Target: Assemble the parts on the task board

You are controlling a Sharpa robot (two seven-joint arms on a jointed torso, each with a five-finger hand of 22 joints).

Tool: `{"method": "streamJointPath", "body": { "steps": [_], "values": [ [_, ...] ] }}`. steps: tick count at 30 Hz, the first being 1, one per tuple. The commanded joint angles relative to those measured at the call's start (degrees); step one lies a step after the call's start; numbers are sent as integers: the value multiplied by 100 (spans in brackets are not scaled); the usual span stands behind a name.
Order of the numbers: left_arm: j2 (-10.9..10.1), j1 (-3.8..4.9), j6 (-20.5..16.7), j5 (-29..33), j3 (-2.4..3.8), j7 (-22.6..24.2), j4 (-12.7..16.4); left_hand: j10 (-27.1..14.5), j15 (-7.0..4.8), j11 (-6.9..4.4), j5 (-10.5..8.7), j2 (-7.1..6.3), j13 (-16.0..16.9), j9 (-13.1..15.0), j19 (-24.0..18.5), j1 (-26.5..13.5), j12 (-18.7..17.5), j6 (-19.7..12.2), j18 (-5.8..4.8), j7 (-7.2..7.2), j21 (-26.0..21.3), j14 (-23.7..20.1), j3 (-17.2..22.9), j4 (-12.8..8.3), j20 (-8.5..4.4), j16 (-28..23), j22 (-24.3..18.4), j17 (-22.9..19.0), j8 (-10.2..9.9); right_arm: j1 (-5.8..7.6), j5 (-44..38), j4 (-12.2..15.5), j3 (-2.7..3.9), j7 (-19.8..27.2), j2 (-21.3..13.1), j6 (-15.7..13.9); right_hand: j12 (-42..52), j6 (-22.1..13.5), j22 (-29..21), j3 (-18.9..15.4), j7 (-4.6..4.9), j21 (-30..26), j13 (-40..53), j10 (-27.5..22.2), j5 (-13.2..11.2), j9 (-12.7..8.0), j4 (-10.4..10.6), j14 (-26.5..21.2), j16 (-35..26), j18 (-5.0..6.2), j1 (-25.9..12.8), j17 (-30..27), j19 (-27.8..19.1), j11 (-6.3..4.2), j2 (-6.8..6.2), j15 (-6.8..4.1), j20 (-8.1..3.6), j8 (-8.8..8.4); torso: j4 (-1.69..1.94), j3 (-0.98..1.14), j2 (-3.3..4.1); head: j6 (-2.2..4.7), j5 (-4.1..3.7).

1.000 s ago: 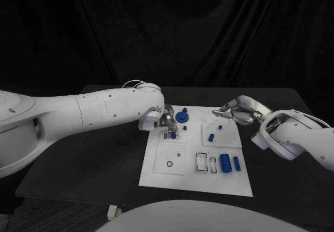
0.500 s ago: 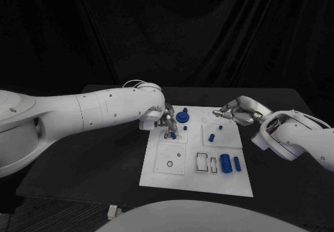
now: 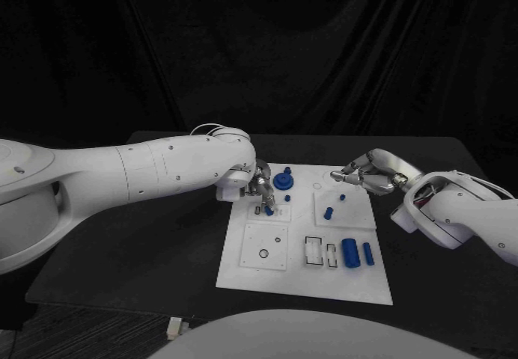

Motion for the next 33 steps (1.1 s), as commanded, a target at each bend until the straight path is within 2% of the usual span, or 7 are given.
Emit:
{"method": "streamJointPath", "body": {
  "steps": [1, 11, 21, 25, 29, 33],
  "values": [
    [-15, -26, 7, 93, -17, 11, 7, 594, -42, -45, 67, 1, 1505, 53, 155, 80, -3, 129, 88, -98, -44, 604, 296, -358, -50, 15, 997, 1505, 54, -15, -4, 4, 4, -80, 1, 62, 13, -38, 1092, -46, -15, -36, 1495, 604, -10, -5, -3, 601, 17, 87, 42, 1509, -40, 44, 25, 52, 8, -39, -2, 0, -1, -1, 5],
    [-120, -34, -305, 127, -17, 39, 107, 594, -40, -34, 195, -26, 1505, 286, 162, 166, -3, 120, 85, -83, -45, 604, 349, -575, -53, 15, 1011, 1505, 223, -16, -4, 5, 4, -99, -5, 80, 13, -36, 1080, -49, -15, -69, 1495, 604, -11, -5, -4, 601, 17, 95, 45, 1509, -61, 45, 27, 53, 9, -38, 1, 1, 2, -1, 3],
    [-449, -37, -978, 260, -18, 89, 508, 594, -31, -28, 335, -13, 1505, 426, 162, 169, -3, 22, 86, -43, -52, 604, 418, -673, -46, 15, 1016, 1505, 290, -21, -5, 11, 4, -110, -31, 78, 13, -32, 1075, -54, -15, -87, 1495, 604, -11, -4, -5, 601, 17, 99, 49, 1509, -71, 48, 28, 55, 10, -36, -2, 3, 1, -1, 21],
    [-617, -37, -1512, 218, -18, 120, 741, 594, -34, -30, 360, 1, 1505, 453, 156, 179, -3, 0, 89, -36, -61, 604, 441, -691, -47, 15, 1010, 1505, 302, -26, -5, 25, 4, -113, -50, 66, 13, -29, 1071, -57, -15, -99, 1495, 604, -12, -3, -6, 601, 17, 102, 51, 1509, -79, 49, 29, 56, 10, -34, -1, 2, 3, -1, 19],
    [-851, -37, -2271, 59, -18, 157, 1102, 594, -35, -27, 364, 16, 1505, 469, 151, 186, -3, -18, 92, -33, -69, 604, 455, -696, -48, 15, 1004, 1505, 308, -28, -5, 54, 3, -117, -83, 50, 13, -29, 1071, -57, -15, -99, 1495, 604, -12, -3, -6, 601, 17, 102, 51, 1509, -79, 49, 29, 56, 10, -34, 2, 3, -3, -1, 29],
    [-1087, -37, -2864, -28, -19, 188, 1455, 594, -34, -24, 337, 29, 1505, 494, 152, 181, -3, -37, 92, -30, -70, 604, 456, -688, -47, 15, 1005, 1505, 323, -33, -5, 71, 3, -120, -111, 33, 13, -29, 1071, -57, -15, -99, 1495, 604, -12, -3, -6, 601, 17, 102, 51, 1509, -79, 49, 29, 56, 10, -34, 4, 5, -6, -1, 35]
  ]
}}
